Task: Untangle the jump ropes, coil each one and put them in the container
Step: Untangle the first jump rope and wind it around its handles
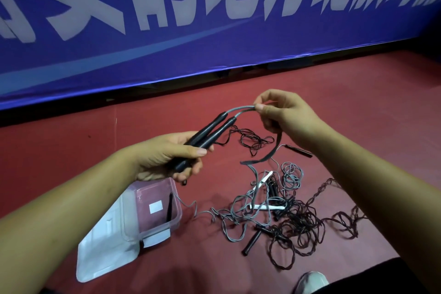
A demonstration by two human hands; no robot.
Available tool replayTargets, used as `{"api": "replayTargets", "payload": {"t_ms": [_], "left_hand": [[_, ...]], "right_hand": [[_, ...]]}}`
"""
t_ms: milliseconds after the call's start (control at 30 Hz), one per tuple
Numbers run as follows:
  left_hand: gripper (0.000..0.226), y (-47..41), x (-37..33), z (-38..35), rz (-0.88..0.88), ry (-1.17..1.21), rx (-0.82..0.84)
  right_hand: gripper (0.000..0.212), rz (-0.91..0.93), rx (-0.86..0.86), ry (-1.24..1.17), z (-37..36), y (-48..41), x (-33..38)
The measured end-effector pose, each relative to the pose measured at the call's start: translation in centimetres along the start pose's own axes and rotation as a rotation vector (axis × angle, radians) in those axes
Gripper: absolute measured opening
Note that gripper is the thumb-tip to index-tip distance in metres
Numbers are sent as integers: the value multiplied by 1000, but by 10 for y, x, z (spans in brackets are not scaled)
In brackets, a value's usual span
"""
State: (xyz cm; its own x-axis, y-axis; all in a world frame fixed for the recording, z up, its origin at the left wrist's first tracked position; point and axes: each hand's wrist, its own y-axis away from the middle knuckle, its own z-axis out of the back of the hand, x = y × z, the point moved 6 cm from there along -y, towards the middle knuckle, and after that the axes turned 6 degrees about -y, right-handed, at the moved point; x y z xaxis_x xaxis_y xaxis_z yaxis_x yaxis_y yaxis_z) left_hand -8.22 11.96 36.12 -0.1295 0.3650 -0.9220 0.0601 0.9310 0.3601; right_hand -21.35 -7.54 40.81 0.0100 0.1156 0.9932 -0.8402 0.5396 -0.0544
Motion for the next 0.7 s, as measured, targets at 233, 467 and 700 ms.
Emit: {"api": "replayTargets", "payload": {"t_ms": [233,467,700], "left_hand": [[39,-6,-4,-11,25,-105,-45],[32,-6,1,-28,108,53,3],[32,-7,0,-44,172,284,27]], "right_hand": [[23,-140,198,45,-27,15,1],[25,-28,137,132,-38,11,1],[27,90,101,308,-29,6,14]]}}
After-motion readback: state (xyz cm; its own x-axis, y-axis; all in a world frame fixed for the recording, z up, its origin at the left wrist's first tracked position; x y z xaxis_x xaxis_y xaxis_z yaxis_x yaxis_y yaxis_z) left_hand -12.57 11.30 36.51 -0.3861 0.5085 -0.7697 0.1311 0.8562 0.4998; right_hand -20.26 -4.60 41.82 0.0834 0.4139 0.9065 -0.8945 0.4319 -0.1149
